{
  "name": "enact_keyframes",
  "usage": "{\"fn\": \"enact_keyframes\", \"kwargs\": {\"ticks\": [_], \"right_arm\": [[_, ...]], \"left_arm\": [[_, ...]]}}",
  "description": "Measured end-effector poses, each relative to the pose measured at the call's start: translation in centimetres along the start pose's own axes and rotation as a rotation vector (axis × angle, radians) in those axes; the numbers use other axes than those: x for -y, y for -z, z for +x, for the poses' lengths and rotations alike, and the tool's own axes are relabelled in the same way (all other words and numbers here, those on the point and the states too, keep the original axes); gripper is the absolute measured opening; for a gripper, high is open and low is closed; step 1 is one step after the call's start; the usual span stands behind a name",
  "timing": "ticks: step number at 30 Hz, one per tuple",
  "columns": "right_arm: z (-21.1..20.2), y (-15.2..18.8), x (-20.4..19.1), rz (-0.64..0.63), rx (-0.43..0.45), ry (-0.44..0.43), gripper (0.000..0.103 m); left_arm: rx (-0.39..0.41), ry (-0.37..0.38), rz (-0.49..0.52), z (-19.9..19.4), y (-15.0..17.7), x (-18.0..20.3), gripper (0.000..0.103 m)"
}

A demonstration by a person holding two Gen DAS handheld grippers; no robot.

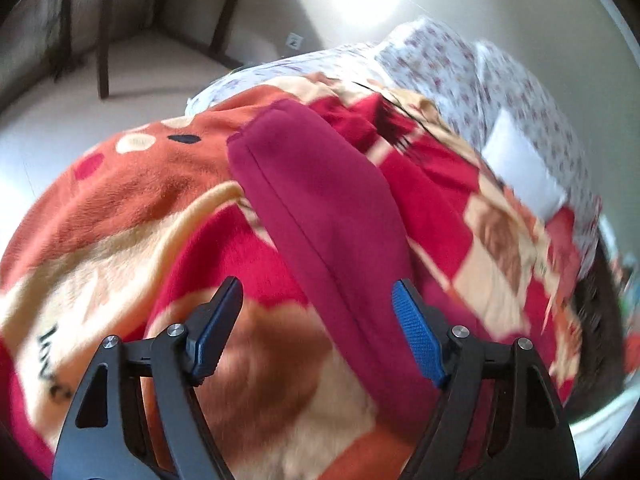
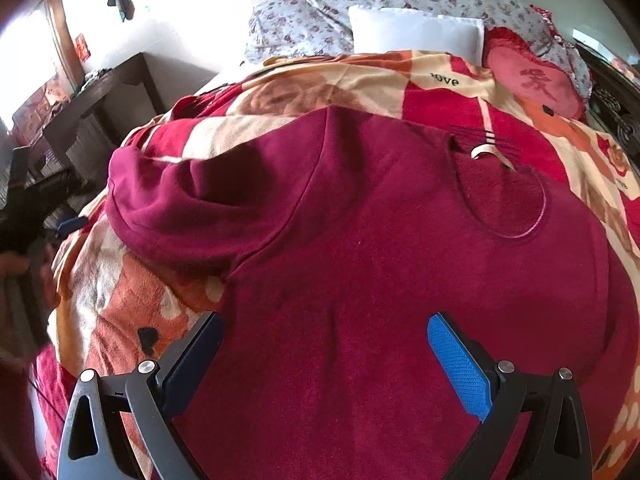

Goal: Fold small clothes

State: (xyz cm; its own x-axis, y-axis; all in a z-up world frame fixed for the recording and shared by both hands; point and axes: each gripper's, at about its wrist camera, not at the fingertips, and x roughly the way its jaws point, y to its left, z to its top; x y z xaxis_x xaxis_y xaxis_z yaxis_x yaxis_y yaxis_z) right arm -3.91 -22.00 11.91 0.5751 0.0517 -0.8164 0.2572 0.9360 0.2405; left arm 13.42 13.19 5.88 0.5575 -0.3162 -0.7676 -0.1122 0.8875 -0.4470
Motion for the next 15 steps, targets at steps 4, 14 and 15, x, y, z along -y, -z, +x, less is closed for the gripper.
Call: {"fn": "enact_keyframes", "kwargs": {"ticks": [4, 14, 15], "right_arm": [[0.5, -0.1, 0.1, -0.003, -0.014, 0.004, 0.102], [0.5, -0.1, 0.8, 0.019, -0.028, 0.003, 0.102], [0.3, 0.0, 0.9, 0.021, -0.025, 0.002, 0.102]], "left_arm": [[-0.009, 0.033, -0.044, 1.6, -1.1, -0.4, 0.078], [0.010, 0.064, -0.151, 3.5, -2.1, -2.6, 0.010], [0.030, 0.069, -0.131, 2.6, -2.1, -2.3, 0.008]]}}
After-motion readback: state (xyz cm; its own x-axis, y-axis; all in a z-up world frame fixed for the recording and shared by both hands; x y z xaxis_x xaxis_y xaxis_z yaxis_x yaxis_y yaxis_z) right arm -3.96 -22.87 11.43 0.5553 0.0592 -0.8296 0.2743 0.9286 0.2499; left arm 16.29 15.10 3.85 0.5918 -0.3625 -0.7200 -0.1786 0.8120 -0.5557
